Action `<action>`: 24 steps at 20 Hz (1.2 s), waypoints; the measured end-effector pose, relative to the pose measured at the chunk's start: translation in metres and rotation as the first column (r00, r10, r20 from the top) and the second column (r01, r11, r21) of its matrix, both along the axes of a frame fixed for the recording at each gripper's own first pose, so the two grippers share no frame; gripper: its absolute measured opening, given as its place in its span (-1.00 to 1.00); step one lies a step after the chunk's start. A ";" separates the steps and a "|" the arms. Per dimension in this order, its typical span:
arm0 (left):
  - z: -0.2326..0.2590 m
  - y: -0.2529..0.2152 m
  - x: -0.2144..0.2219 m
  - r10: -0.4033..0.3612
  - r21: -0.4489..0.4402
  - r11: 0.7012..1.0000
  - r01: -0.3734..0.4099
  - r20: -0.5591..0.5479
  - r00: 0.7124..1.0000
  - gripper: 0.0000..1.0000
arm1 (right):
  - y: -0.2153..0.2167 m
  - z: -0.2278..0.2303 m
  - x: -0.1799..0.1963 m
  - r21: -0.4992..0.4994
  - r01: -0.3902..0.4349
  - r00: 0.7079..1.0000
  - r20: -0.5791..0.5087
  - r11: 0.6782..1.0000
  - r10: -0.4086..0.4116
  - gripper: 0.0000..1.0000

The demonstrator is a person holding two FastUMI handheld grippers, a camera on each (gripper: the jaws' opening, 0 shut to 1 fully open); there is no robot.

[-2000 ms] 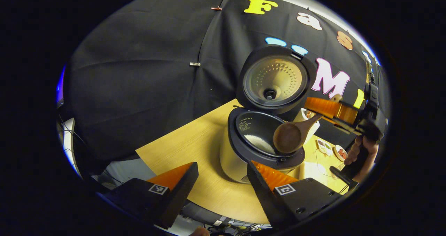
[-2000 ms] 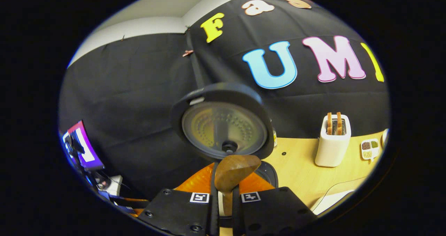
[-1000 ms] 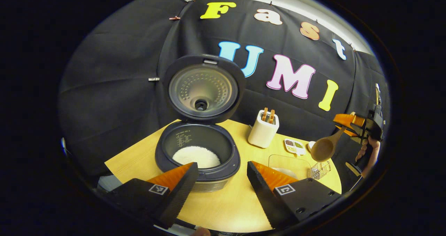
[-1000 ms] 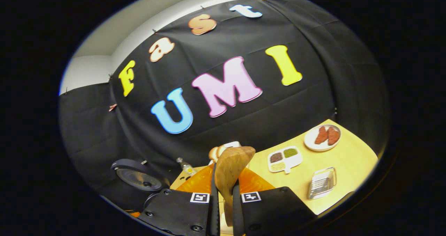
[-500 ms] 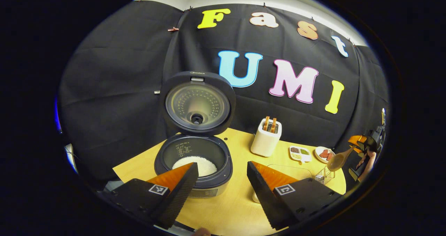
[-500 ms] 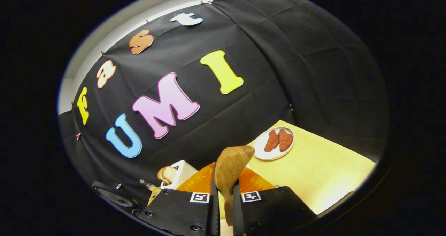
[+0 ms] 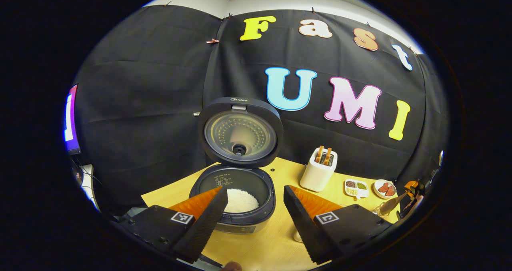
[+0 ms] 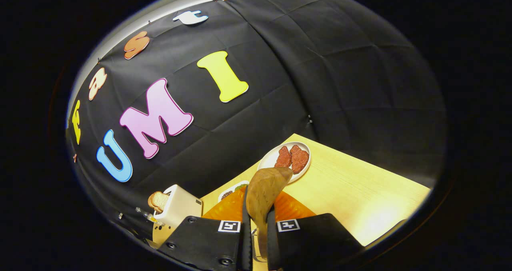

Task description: Close the left gripper, press the button to open the rice cooker; take a wooden spoon from the chopstick holder with the right hand, scoop a spoonful of rice and pour it into the rice cooker, then put the wooden spoon back into the chopstick holder.

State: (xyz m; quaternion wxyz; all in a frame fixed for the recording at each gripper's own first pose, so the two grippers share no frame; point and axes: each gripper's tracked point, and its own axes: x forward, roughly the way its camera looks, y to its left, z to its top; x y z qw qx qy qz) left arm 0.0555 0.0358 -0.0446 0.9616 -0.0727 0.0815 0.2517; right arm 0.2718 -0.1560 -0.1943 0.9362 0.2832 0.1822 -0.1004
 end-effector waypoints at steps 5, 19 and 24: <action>0.023 0.018 0.004 0.030 0.028 0.999 -0.031 0.037 0.999 0.91 | 0.010 -0.034 -0.003 -0.008 -0.014 0.997 -0.076 1.000 0.013 -0.62; 0.159 0.084 0.053 -0.080 0.374 0.927 -0.024 0.260 0.962 0.84 | 0.012 -0.010 -0.082 -0.125 -0.037 0.993 -0.113 0.992 0.022 0.97; 0.171 0.099 0.102 -0.175 0.408 0.912 0.041 0.298 0.938 0.84 | 0.026 0.012 -0.141 -0.185 -0.081 0.991 -0.124 0.979 0.058 0.97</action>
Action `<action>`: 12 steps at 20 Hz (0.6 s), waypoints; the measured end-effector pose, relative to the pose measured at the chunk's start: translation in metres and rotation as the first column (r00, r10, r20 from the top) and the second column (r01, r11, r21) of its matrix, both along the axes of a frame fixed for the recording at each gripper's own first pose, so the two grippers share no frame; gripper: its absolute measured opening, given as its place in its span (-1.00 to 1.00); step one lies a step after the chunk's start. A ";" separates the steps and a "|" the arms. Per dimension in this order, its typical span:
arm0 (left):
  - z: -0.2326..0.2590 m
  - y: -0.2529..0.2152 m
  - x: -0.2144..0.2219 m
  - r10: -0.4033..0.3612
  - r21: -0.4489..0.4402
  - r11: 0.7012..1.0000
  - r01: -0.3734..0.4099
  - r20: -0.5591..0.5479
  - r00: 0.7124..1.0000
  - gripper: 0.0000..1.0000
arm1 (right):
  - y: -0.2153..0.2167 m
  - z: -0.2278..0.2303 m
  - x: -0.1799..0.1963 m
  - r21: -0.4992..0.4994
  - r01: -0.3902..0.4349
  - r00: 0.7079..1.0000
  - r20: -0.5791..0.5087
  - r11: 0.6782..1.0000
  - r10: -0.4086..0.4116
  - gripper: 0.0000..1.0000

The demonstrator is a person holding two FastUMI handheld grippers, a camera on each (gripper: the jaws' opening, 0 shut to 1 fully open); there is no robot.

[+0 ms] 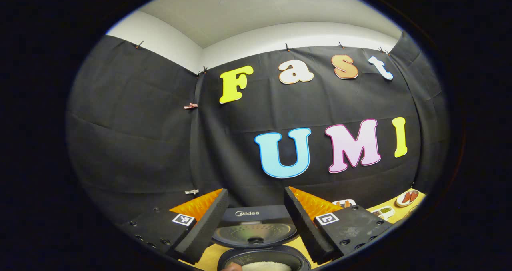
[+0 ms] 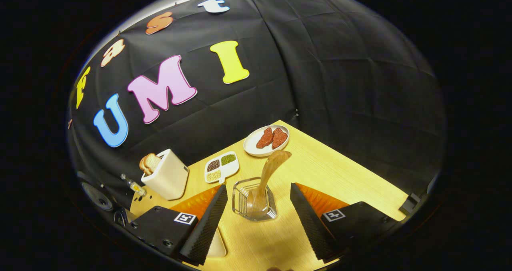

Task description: Close the left gripper, press the button to open the rice cooker; take a wooden spoon from the chopstick holder with the right hand, scoop a spoonful of rice and pour it into the rice cooker, then put the wooden spoon back into the chopstick holder.

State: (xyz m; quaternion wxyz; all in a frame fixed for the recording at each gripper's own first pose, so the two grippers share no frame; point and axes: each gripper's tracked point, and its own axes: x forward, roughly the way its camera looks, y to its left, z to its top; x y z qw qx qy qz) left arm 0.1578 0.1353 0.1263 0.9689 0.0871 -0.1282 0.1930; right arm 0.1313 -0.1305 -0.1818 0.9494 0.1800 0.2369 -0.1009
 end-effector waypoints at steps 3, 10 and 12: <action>-0.002 0.018 0.024 -0.010 -0.007 1.000 0.010 0.005 1.000 0.93 | 0.008 0.017 -0.025 -0.057 -0.028 0.999 0.014 0.998 0.029 0.97; -0.035 0.045 0.052 0.015 -0.069 0.997 -0.022 -0.092 0.996 0.92 | 0.031 0.043 -0.053 -0.087 -0.058 0.997 0.044 0.995 0.062 0.97; -0.035 0.043 0.052 0.015 -0.063 0.998 -0.023 -0.127 0.992 1.00 | 0.034 0.038 -0.055 -0.090 -0.068 0.997 0.030 0.994 0.071 0.97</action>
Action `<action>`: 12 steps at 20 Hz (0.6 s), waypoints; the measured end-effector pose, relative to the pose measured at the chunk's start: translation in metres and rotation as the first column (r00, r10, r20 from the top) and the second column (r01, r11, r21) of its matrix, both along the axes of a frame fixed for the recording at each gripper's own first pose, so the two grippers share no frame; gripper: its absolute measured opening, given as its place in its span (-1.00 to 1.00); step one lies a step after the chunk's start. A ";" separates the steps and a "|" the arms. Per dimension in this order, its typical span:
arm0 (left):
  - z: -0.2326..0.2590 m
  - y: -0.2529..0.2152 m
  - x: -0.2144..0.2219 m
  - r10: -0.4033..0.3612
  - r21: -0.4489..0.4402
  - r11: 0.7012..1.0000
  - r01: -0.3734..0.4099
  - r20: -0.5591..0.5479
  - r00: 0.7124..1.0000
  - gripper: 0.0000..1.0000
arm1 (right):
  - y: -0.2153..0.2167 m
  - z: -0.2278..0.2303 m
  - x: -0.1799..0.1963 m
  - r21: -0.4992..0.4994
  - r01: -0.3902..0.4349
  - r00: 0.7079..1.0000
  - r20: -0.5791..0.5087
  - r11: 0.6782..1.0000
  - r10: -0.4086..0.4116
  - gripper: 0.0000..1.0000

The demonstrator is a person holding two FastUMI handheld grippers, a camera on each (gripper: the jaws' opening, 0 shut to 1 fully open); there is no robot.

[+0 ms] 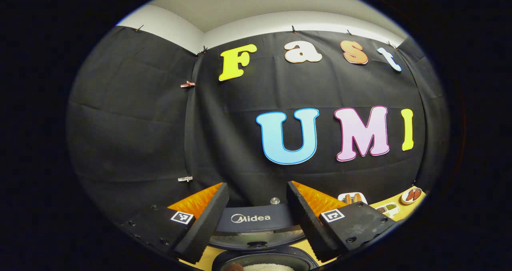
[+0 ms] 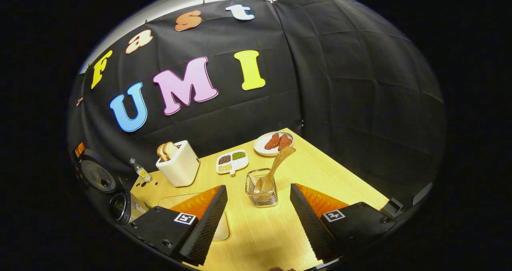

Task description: Close the left gripper, press the button to open the rice cooker; take a wooden spoon from the chopstick holder with the right hand, scoop a spoonful of rice and pour it into the rice cooker, then put the wooden spoon back into the chopstick holder.

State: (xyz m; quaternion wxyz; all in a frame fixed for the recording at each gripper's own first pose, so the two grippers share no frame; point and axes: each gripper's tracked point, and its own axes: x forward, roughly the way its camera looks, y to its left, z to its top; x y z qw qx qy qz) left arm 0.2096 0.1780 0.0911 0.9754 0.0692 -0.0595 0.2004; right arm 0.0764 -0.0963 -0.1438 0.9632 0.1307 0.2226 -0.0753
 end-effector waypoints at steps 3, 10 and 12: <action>-0.012 -0.009 -0.021 0.007 -0.038 0.999 -0.009 -0.065 0.998 1.00 | 0.007 -0.008 0.004 0.012 -0.020 1.000 -0.023 1.000 0.021 0.97; -0.067 -0.041 -0.074 0.018 -0.178 0.982 -0.068 -0.268 0.963 1.00 | 0.023 -0.023 0.023 0.027 -0.094 0.994 -0.045 0.995 0.095 0.97; -0.091 -0.049 -0.087 0.026 -0.195 0.976 -0.093 -0.318 0.948 1.00 | 0.029 -0.032 0.024 0.030 -0.123 0.990 -0.066 0.992 0.124 0.97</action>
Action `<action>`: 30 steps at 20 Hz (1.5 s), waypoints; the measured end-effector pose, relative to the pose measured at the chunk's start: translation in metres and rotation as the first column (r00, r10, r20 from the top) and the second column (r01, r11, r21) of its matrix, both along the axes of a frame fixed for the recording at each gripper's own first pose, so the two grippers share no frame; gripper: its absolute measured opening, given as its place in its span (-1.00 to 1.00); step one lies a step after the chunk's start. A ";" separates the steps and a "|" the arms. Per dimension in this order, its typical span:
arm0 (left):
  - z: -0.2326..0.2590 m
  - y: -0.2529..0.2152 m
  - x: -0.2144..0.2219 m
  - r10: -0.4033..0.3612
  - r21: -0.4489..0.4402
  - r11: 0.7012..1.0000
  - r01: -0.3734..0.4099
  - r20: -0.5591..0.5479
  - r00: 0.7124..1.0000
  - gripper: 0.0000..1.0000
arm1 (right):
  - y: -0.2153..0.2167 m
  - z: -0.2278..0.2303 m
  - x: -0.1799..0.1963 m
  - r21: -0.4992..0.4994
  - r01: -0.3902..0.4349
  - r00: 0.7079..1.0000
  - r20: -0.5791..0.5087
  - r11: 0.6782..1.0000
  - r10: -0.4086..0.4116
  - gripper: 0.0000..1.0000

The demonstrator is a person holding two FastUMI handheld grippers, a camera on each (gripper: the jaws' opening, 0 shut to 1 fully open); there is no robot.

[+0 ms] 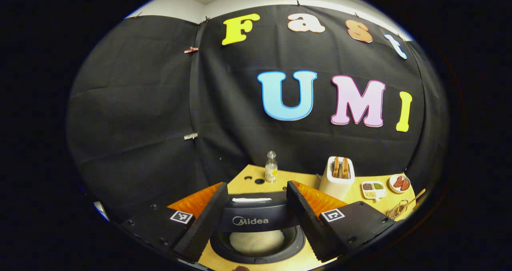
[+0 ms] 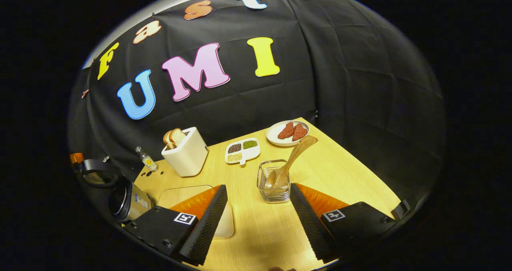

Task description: Close the left gripper, press the button to open the rice cooker; take a wooden spoon from the chopstick holder with the right hand, scoop a spoonful of rice and pour it into the rice cooker, then put the wooden spoon back into the chopstick holder.

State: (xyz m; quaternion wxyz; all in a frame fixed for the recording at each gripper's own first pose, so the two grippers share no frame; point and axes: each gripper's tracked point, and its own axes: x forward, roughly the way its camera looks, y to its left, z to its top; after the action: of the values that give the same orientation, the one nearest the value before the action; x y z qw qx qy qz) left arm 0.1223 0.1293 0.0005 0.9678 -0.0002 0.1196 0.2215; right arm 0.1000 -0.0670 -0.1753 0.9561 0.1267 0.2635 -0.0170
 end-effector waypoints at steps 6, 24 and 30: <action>-0.081 -0.014 -0.029 0.023 -0.056 0.998 -0.029 -0.106 0.994 1.00 | 0.018 -0.018 -0.004 0.013 -0.103 0.993 -0.050 0.995 0.104 0.97; -0.131 -0.034 -0.038 0.028 -0.109 0.993 -0.041 -0.120 0.992 1.00 | 0.011 -0.013 -0.013 0.001 -0.289 0.957 0.009 0.957 0.289 0.97; -0.021 -0.109 -0.050 -0.055 -0.027 0.998 0.061 0.170 0.984 0.90 | 0.009 0.056 -0.002 -0.138 -0.346 0.909 0.195 0.928 0.367 0.97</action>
State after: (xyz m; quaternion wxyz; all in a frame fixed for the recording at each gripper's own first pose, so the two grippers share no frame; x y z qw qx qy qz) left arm 0.0720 0.0201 -0.0204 0.9804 -0.0310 0.0407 0.1903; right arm 0.0980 -0.0580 -0.1194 0.9712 0.0296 0.1749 0.1588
